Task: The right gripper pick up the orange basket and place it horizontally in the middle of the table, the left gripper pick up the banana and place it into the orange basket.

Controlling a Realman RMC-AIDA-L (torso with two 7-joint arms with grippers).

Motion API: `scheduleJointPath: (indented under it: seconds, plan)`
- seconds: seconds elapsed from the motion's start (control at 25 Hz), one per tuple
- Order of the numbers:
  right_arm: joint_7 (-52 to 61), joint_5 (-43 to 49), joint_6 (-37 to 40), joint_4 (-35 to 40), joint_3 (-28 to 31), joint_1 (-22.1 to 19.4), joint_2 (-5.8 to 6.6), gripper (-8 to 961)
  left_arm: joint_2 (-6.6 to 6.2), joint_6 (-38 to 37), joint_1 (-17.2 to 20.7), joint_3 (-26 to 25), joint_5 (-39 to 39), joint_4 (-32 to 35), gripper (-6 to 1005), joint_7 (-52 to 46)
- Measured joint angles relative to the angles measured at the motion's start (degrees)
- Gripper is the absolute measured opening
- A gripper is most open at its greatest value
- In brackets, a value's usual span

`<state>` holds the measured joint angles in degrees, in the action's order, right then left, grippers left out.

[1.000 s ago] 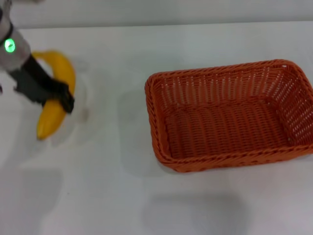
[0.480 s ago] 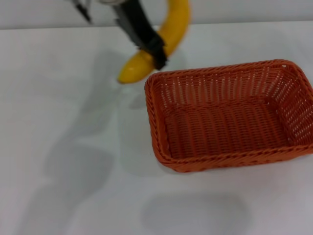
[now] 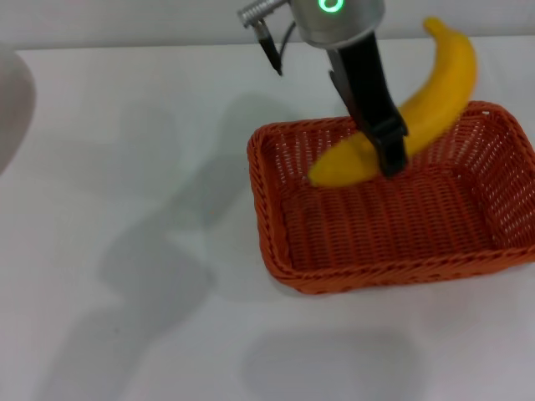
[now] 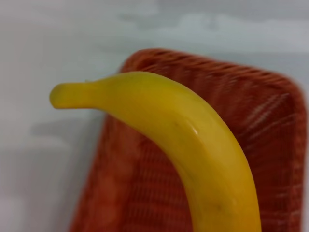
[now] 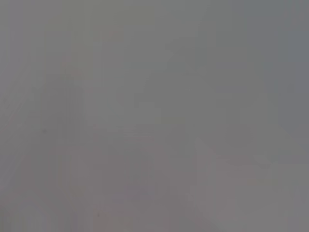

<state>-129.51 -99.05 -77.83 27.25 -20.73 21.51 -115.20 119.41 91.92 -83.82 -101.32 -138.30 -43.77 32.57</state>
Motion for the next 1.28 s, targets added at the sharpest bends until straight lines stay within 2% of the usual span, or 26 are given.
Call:
scheduleJointPath:
  seconds: [0.28,0.4,0.52,0.72,0.8,0.92,1.0,1.16,1.2,1.28]
  plan:
    - [-0.1,0.0,-1.3,-0.5,0.5,-0.4,-0.02,863,0.13,2.3,1.1,4.0,3.3,0.1,496,-1.7]
    - [0.1,0.0,-1.9,-0.5,0.6,-0.6,-0.02,862,0.20,2.6,2.3,6.4,3.4,-0.1,496,-2.8]
    - [0.1,0.0,-2.4,-0.5,0.3,-0.7,-0.02,861,0.20,2.4,4.1,6.7,4.5,-0.9,497,-2.6]
    - [0.9,0.0,-2.9,-0.3,0.1,-0.9,-0.02,860,-0.05,2.0,8.8,6.9,5.5,-7.2,719,-1.0]
    - [1.6,0.0,-3.4,-0.1,0.0,-1.0,-0.02,859,-0.11,1.8,11.0,6.7,4.7,-10.7,751,-0.8]
    - [1.8,0.0,-4.8,0.2,0.0,-1.5,0.06,859,-0.21,0.8,16.2,6.2,4.0,-17.6,799,-0.2]
    - [2.0,0.0,-5.5,0.5,0.2,-2.0,0.10,858,-0.25,-0.7,21.2,5.8,4.2,-24.3,830,1.1]
    - [2.5,0.3,-5.5,0.9,0.3,-2.9,0.20,857,-0.18,-6.3,33.6,5.6,5.5,-37.0,894,4.7]
    - [2.7,0.5,-5.3,0.9,0.1,-3.0,0.20,857,-0.18,-8.5,38.3,5.4,7.2,-40.6,894,6.5]
    - [3.8,0.7,-4.9,1.0,0.0,-3.2,0.26,857,-0.22,-11.6,44.9,4.4,11.5,-44.3,894,10.2]
